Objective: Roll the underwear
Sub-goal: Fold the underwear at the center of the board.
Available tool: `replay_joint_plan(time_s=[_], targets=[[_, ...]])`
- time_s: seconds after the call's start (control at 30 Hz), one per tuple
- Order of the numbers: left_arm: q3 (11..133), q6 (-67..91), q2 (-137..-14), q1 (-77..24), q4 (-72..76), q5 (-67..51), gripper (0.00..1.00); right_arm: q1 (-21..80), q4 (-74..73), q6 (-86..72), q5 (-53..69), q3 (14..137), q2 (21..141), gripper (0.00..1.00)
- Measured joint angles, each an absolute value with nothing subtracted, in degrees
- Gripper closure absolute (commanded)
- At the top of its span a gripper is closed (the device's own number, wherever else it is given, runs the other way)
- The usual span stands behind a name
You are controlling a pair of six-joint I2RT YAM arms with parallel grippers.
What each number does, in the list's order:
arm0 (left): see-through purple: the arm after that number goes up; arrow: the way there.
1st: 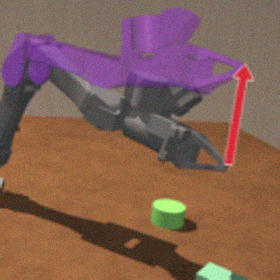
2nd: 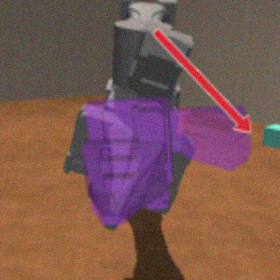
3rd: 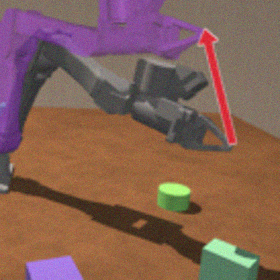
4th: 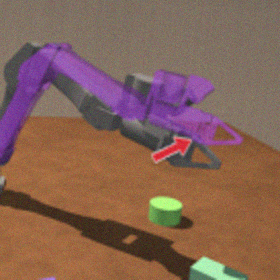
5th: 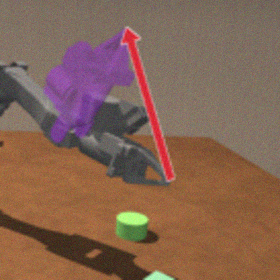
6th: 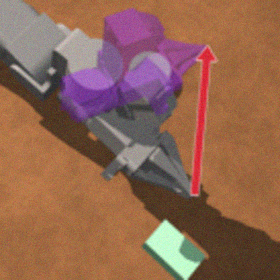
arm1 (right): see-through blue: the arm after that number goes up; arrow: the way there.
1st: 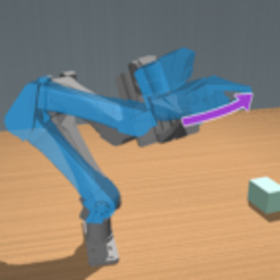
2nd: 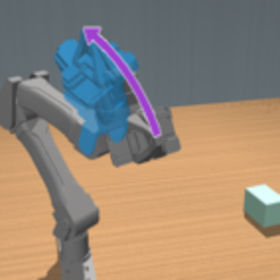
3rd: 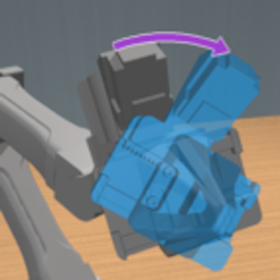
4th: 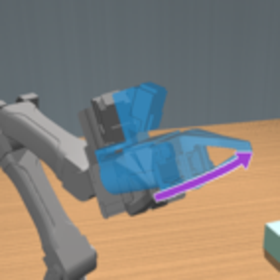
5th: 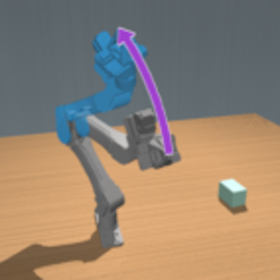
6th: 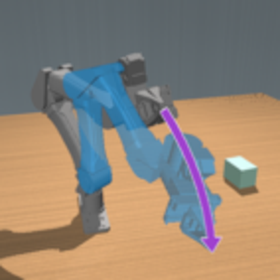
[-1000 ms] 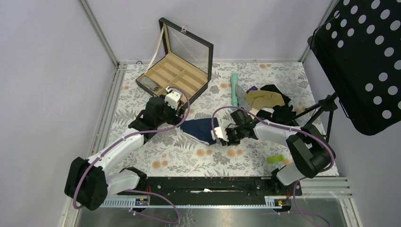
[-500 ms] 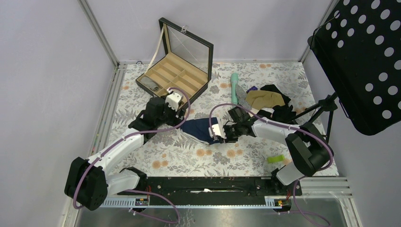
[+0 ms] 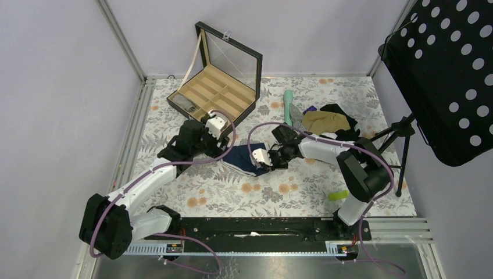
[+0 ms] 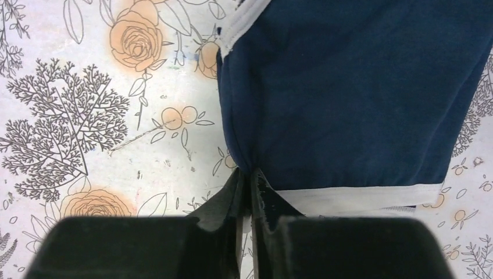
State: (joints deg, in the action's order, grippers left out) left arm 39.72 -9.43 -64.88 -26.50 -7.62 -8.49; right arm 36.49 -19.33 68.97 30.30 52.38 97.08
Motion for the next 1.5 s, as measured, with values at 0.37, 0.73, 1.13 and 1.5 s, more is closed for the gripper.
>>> replay_joint_plan(time_s=[0.37, 0.73, 1.13, 1.5], targets=[[33.8, -32.5, -56.6, -28.6, -12.0, -24.8, 0.39, 36.5, -35.2, 66.8, 32.2, 66.5, 106.6, 1.0], [34.5, -42.3, -75.5, -38.0, -9.3, -31.6, 0.53, 36.5, -42.3, 59.4, 34.0, 74.1, 112.6, 1.0], [35.3, -48.2, -82.9, -41.0, -1.1, -31.5, 0.52, 36.4, -43.1, 56.7, 34.1, 75.1, 113.5, 1.0], [36.0, -55.9, -87.6, -44.0, 3.1, -28.3, 0.81, 36.4, -43.2, 56.2, 34.1, 75.2, 113.6, 1.0]])
